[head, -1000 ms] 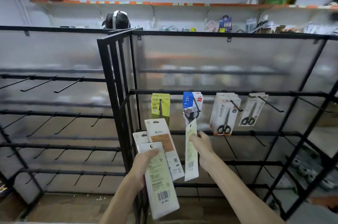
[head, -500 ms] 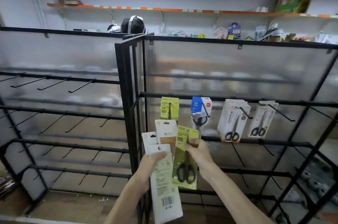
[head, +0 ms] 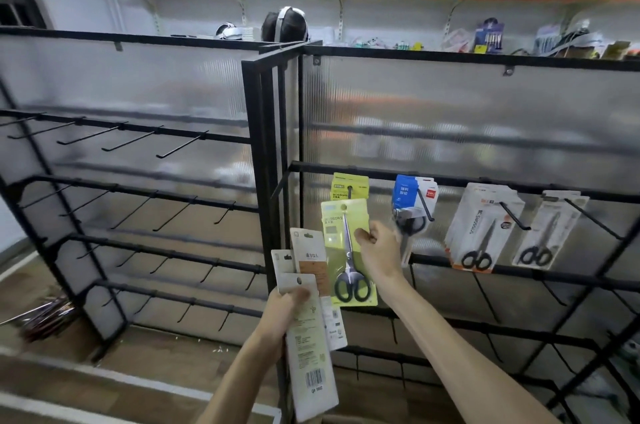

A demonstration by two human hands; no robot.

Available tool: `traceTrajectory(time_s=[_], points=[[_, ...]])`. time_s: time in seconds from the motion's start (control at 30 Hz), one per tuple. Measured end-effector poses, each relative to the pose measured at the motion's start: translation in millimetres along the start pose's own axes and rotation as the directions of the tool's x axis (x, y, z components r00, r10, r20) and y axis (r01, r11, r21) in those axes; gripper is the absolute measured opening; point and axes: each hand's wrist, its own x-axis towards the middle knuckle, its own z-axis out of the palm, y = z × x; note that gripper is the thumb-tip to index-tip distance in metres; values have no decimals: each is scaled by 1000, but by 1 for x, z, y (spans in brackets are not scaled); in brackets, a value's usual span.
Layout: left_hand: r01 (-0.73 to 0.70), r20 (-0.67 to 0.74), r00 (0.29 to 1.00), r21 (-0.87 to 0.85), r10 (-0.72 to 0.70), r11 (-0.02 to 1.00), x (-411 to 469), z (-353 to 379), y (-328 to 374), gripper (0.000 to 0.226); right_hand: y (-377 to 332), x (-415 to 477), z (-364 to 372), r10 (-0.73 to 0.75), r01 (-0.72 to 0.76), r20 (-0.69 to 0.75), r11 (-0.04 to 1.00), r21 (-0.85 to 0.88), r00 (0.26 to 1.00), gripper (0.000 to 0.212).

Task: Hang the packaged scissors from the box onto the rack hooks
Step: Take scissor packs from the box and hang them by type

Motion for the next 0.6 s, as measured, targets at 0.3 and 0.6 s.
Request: traceTrajectory(time_s=[0.3,0.6], points=[[17,3,1000,9,-17,1000,21,-9,1,24,18,18,12,-29,30,-38,999,17,999,12],[33,5,999,10,-33,999,35,-8,3,22,32,39,17,56,-58,-97,998,-19,994,13]])
